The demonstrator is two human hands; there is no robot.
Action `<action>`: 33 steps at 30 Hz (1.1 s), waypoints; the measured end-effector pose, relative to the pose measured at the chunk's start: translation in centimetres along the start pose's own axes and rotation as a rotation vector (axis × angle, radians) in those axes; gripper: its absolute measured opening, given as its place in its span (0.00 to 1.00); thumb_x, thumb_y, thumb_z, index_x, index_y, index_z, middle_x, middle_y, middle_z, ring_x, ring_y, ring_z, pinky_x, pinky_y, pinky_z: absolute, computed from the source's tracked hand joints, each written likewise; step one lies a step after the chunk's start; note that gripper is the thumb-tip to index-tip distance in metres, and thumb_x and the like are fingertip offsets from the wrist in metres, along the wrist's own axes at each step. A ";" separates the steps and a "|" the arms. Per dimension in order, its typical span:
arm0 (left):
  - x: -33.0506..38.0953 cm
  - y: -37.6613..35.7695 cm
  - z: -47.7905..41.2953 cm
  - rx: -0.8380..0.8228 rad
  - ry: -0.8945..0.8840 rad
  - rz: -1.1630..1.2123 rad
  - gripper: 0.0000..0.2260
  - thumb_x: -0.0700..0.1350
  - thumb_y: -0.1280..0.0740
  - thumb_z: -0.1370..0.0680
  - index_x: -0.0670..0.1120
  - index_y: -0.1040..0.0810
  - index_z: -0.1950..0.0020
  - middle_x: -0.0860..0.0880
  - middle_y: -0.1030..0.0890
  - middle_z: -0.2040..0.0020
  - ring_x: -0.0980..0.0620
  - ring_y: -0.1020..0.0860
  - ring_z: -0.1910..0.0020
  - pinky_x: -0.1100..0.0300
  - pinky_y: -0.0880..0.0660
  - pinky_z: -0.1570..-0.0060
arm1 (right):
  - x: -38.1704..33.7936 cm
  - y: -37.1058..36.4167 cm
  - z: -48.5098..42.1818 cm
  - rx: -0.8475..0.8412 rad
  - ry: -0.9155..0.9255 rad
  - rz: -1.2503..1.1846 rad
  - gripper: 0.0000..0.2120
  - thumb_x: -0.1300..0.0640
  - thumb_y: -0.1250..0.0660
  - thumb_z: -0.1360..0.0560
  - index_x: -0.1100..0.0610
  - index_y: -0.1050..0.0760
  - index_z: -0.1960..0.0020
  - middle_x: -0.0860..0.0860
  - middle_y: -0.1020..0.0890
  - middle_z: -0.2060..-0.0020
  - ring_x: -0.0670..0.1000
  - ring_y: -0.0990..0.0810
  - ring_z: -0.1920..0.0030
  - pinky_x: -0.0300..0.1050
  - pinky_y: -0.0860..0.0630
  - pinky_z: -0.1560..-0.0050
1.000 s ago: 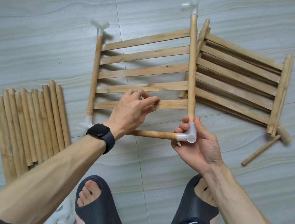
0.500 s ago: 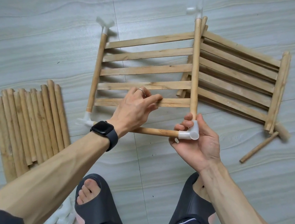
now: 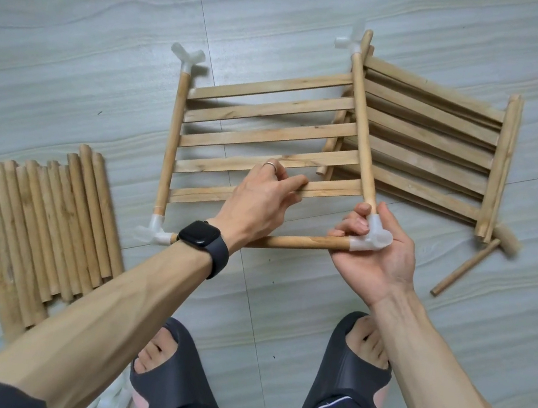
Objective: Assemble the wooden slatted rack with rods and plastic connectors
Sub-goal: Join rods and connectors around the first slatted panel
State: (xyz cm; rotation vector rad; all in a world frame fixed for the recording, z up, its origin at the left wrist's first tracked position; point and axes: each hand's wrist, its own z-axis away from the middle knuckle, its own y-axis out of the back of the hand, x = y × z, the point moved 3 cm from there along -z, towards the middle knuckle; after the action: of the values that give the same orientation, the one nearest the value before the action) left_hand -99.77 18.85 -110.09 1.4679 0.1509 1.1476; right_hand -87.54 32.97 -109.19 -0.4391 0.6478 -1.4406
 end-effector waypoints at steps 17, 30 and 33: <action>-1.3 -0.7 1.8 -0.158 0.129 0.119 0.28 0.67 0.41 0.21 0.55 0.31 0.25 0.47 0.29 0.37 0.47 0.28 0.38 0.54 0.29 0.38 | -0.7 1.2 -3.5 0.144 0.002 0.195 0.17 0.46 0.39 0.19 0.56 0.28 0.61 0.48 0.30 0.69 0.46 0.32 0.69 0.37 0.33 0.64; -6.9 -2.3 7.9 -0.195 0.144 -0.373 0.48 0.57 0.32 0.36 0.46 0.46 0.19 0.40 0.29 0.31 0.40 0.30 0.36 0.47 0.33 0.33 | -1.1 3.8 -2.7 0.554 0.494 1.254 0.13 0.47 0.42 0.15 0.55 0.24 0.47 0.52 0.18 0.48 0.50 0.21 0.54 0.49 0.24 0.50; -6.6 -1.8 7.8 -0.189 0.144 -0.387 0.47 0.55 0.33 0.35 0.46 0.48 0.19 0.40 0.31 0.29 0.40 0.32 0.34 0.47 0.36 0.31 | 0.2 -0.2 -0.4 0.306 0.953 1.565 0.10 0.47 0.39 0.17 0.53 0.25 0.44 0.48 0.21 0.48 0.49 0.24 0.46 0.43 0.28 0.46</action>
State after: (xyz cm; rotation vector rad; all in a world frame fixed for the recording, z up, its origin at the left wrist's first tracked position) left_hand -96.76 9.59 -113.67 1.1283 0.3976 0.9217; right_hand -87.96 32.77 -109.38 0.9440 1.0946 -0.0928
